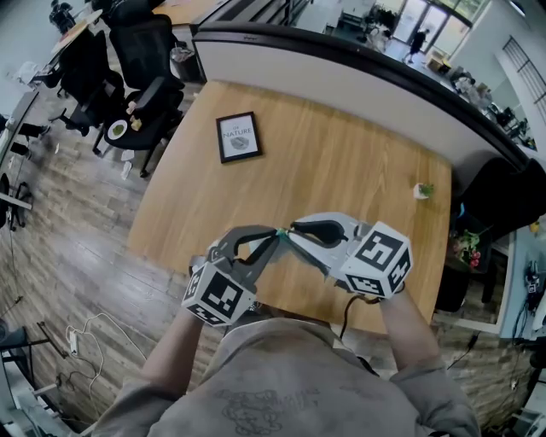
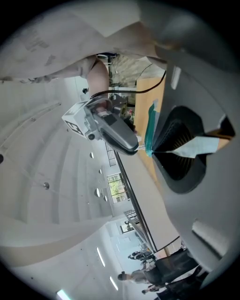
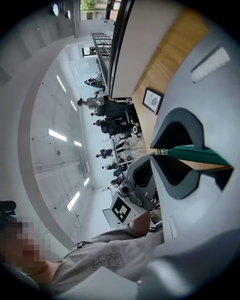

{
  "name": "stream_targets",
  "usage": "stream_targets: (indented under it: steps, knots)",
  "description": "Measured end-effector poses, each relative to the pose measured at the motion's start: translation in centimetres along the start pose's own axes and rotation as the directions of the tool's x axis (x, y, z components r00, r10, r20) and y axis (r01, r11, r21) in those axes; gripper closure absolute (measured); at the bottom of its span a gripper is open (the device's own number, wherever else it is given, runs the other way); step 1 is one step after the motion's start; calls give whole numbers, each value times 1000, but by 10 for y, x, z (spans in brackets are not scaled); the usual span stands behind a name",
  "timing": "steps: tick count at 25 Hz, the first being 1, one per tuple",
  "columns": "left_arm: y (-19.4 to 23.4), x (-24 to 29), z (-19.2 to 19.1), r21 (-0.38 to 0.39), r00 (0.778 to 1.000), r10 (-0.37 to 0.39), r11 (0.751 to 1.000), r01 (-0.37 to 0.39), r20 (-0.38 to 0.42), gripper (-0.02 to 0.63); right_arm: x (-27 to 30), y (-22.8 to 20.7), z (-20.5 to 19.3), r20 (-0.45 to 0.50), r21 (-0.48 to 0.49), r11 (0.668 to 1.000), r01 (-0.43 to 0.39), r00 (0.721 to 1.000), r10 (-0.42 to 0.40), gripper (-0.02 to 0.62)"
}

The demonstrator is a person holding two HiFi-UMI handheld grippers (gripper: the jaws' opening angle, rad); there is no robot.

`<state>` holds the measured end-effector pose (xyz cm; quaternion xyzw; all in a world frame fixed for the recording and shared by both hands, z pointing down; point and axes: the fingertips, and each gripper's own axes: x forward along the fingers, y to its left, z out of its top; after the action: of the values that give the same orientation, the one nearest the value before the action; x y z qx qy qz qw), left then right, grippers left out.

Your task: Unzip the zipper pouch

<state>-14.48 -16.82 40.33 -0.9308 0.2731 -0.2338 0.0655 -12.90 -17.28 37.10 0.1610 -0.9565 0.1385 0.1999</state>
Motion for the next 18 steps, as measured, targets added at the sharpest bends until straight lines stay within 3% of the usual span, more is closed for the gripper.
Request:
stream_targets:
  steps: [5,10,18]
  knots:
    - [13,-5,10,-160,998,9,987,2,66,595,-5,-2,3,74,64,998,12,997,-17,548]
    - [24,-7,6,-289,995,38,957,-9,92,596,-12,-5,-5,109,137,990,23,993,-38,551]
    - [52,-17,-4,-363,991,100,930,-61,90,597,-26,-7,-24,93,184,982,42,994,-60,555]
